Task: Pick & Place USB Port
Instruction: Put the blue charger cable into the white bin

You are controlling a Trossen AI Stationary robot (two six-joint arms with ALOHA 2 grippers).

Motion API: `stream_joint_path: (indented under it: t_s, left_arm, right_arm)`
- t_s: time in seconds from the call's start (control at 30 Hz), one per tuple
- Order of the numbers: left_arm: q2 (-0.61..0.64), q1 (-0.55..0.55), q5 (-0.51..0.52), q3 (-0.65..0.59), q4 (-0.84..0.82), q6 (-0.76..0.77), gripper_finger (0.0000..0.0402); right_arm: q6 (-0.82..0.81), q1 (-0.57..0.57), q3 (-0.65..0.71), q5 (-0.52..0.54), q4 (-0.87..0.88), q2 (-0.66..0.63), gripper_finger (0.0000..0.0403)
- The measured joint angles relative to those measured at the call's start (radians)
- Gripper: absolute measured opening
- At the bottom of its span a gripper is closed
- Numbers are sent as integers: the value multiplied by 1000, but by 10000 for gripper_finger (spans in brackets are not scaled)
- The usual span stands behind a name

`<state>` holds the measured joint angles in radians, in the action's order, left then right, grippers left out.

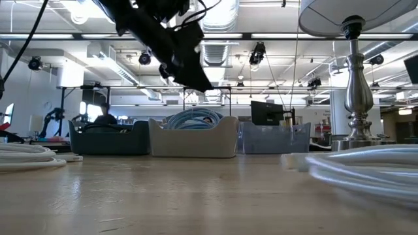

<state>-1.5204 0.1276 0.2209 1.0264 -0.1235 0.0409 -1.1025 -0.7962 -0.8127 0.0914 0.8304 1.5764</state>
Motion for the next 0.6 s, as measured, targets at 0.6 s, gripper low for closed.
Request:
stream_joint_path:
  t_s: [0.6]
  left_arm:
    - [-15, -139, -236, 0, 292, 233, 223]
  right_arm:
    - [194, 168, -183, 480, 105, -3, 66]
